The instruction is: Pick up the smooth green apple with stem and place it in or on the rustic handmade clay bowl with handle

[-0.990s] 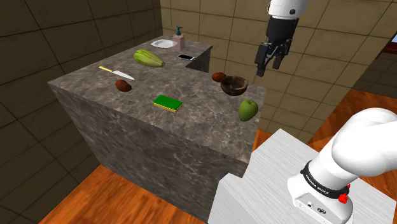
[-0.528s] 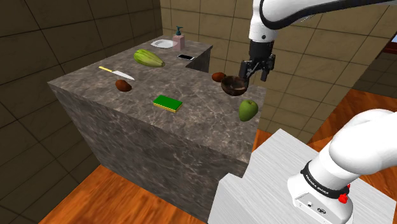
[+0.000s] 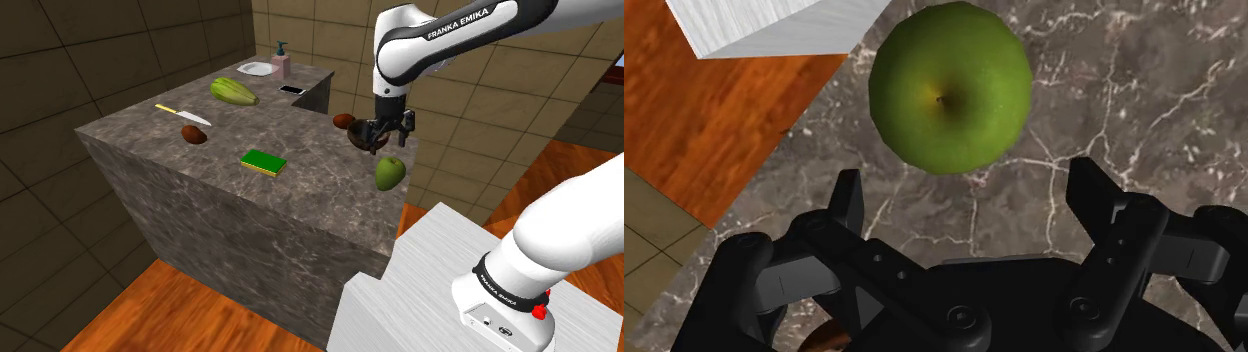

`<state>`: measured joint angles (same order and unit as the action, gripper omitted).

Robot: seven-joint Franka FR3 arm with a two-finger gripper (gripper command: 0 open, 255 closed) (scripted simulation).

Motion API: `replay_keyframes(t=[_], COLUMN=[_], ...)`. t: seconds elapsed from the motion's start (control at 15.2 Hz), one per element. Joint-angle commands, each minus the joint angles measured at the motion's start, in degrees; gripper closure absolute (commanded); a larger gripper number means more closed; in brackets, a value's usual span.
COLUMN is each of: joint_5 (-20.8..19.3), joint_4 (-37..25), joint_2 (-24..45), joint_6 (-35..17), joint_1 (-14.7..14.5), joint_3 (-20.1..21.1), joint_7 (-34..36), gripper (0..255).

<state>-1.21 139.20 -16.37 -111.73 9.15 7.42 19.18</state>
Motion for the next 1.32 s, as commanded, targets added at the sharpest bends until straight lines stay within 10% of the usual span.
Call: replay_keyframes(t=[0.0,0.92,0.99,1.25], joint_5=[-0.3,-0.6,-0.6,-0.6], joint_4=[1.0,4.3,4.3,4.3], joint_2=[1.2,2.6,2.6,2.6], joint_6=[-2.0,-6.7,-6.7,-6.6], joint_1=[0.4,0.5,0.5,0.5], joint_3=[-0.1,-0.1,-0.1,-0.2], joint_7=[0.5,0.7,0.7,0.6], gripper=[0,0,255,255])
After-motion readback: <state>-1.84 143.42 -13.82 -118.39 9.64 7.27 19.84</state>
